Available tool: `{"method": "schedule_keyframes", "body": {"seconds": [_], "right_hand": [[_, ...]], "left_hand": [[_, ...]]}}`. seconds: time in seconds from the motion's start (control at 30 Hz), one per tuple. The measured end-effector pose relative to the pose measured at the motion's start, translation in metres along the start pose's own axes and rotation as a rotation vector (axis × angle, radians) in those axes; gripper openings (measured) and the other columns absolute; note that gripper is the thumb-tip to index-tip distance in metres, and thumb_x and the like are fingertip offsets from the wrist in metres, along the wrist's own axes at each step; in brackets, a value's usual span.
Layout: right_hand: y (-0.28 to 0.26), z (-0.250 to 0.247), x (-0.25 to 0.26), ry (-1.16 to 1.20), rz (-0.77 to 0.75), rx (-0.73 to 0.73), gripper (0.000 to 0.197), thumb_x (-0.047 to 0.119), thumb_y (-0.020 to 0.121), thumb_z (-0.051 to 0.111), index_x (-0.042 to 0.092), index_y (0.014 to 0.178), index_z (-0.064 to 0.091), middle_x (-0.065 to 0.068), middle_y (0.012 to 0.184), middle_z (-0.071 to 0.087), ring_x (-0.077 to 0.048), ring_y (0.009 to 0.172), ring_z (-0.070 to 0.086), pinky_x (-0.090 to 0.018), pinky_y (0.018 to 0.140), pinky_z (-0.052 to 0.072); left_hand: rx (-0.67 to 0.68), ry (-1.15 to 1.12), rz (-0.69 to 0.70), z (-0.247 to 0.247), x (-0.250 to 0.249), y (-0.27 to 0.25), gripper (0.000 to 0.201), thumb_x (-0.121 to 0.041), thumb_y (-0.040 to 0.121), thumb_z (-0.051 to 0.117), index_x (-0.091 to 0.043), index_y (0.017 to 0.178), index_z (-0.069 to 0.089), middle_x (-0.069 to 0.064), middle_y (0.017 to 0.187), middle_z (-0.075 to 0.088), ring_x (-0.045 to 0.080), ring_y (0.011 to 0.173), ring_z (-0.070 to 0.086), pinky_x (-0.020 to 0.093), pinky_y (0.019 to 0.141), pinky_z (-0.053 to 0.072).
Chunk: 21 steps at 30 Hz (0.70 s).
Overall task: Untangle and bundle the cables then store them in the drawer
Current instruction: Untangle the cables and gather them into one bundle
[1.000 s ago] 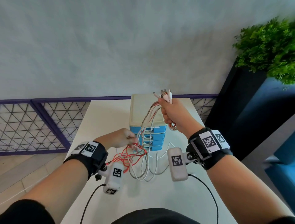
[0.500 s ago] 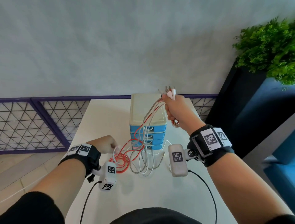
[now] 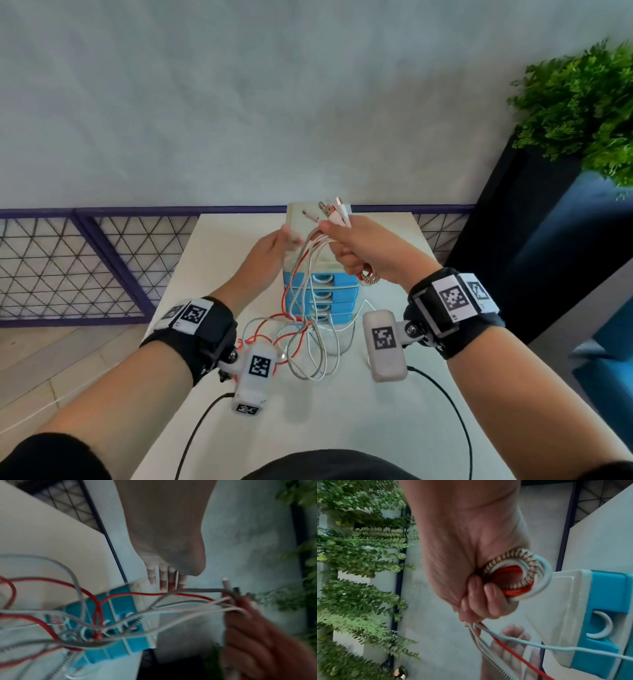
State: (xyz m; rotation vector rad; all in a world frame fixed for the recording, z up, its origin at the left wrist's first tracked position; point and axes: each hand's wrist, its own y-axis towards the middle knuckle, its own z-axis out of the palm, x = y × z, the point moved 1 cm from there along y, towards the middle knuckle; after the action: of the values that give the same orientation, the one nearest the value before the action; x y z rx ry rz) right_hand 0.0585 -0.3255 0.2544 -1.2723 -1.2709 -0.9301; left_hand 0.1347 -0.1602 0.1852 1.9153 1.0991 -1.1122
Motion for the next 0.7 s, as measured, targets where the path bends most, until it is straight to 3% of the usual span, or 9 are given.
{"method": "schedule_keyframes", "body": {"seconds": [0.07,0.13,0.17,0.23,0.33,0.43,0.5,0.57,0.7], "right_hand": [[0.001,-0.002,-0.003,0.045,-0.027,0.017,0.028,0.03,0.101,0.046,0.017,0.078,0.039,0.007,0.053,0.027,-0.006,0.04,0.023,-0.018,0.041,0.022],[0.002,-0.006,-0.005,0.1,-0.045,0.001,0.025,0.03,0.102,0.045,0.015,0.082,0.04,0.006,0.054,0.027,-0.005,0.039,0.023,-0.017,0.039,0.024],[0.002,-0.01,-0.006,0.121,-0.049,-0.009,0.024,0.03,0.101,0.045,0.015,0.083,0.04,0.006,0.053,0.028,-0.005,0.039,0.024,-0.016,0.038,0.025],[0.002,-0.018,-0.01,0.141,-0.048,-0.025,0.026,0.032,0.101,0.046,0.017,0.081,0.04,0.007,0.053,0.029,-0.005,0.039,0.024,-0.016,0.038,0.025],[0.001,-0.026,-0.017,0.165,-0.048,-0.018,0.028,0.033,0.1,0.047,0.017,0.078,0.04,0.006,0.054,0.032,-0.005,0.04,0.027,-0.017,0.041,0.029],[0.0,-0.029,-0.023,0.177,-0.043,0.046,0.025,0.027,0.1,0.05,0.016,0.079,0.059,0.006,0.058,0.038,-0.006,0.044,0.033,-0.019,0.047,0.036],[-0.002,-0.033,-0.027,0.125,-0.024,0.073,0.026,0.022,0.099,0.052,0.016,0.077,0.065,0.003,0.06,0.043,-0.008,0.046,0.038,-0.022,0.051,0.04],[-0.003,-0.036,-0.029,0.001,-0.014,0.058,0.022,0.023,0.099,0.052,0.007,0.088,0.062,0.001,0.062,0.049,-0.01,0.048,0.045,-0.026,0.055,0.043],[0.0,-0.035,-0.032,-0.113,-0.019,-0.017,0.026,0.025,0.102,0.044,0.009,0.089,0.058,0.003,0.057,0.05,-0.013,0.048,0.052,-0.032,0.058,0.046]], "left_hand": [[0.238,-0.132,-0.063,0.004,-0.019,-0.002,0.071,-0.059,0.095,0.012,-0.014,0.11,0.065,-0.003,0.101,0.07,0.006,0.097,0.065,0.012,0.084,0.046],[0.487,-0.201,-0.09,0.008,-0.025,-0.006,0.081,-0.071,0.083,0.013,-0.012,0.099,0.066,0.005,0.09,0.068,0.016,0.089,0.064,0.029,0.09,0.047],[0.55,-0.208,-0.097,0.008,-0.026,-0.01,0.074,-0.071,0.082,0.018,-0.013,0.09,0.065,0.005,0.078,0.063,0.018,0.079,0.061,0.037,0.089,0.046],[0.55,-0.172,-0.061,0.008,-0.025,-0.012,0.053,-0.063,0.088,0.035,-0.018,0.078,0.06,-0.002,0.062,0.048,0.014,0.061,0.05,0.049,0.087,0.048],[0.484,-0.103,0.008,0.011,-0.027,-0.012,0.035,-0.042,0.097,0.04,-0.015,0.078,0.053,-0.01,0.055,0.041,0.01,0.05,0.044,0.04,0.076,0.053],[0.436,-0.115,0.042,0.015,-0.028,-0.008,0.031,-0.03,0.101,0.032,-0.012,0.08,0.046,-0.013,0.051,0.04,0.01,0.049,0.046,0.027,0.063,0.047],[0.421,-0.12,0.052,0.015,-0.027,-0.006,0.032,-0.03,0.101,0.031,-0.011,0.079,0.045,-0.013,0.051,0.039,0.009,0.048,0.043,0.023,0.057,0.042],[0.453,-0.174,0.013,0.014,-0.027,-0.006,0.034,-0.034,0.1,0.032,-0.013,0.077,0.047,-0.012,0.051,0.035,0.01,0.046,0.034,0.022,0.051,0.036],[0.599,-0.414,-0.227,0.01,-0.036,-0.011,0.047,-0.05,0.097,0.028,-0.015,0.077,0.053,-0.006,0.051,0.029,0.01,0.045,0.031,0.019,0.049,0.034]]}}
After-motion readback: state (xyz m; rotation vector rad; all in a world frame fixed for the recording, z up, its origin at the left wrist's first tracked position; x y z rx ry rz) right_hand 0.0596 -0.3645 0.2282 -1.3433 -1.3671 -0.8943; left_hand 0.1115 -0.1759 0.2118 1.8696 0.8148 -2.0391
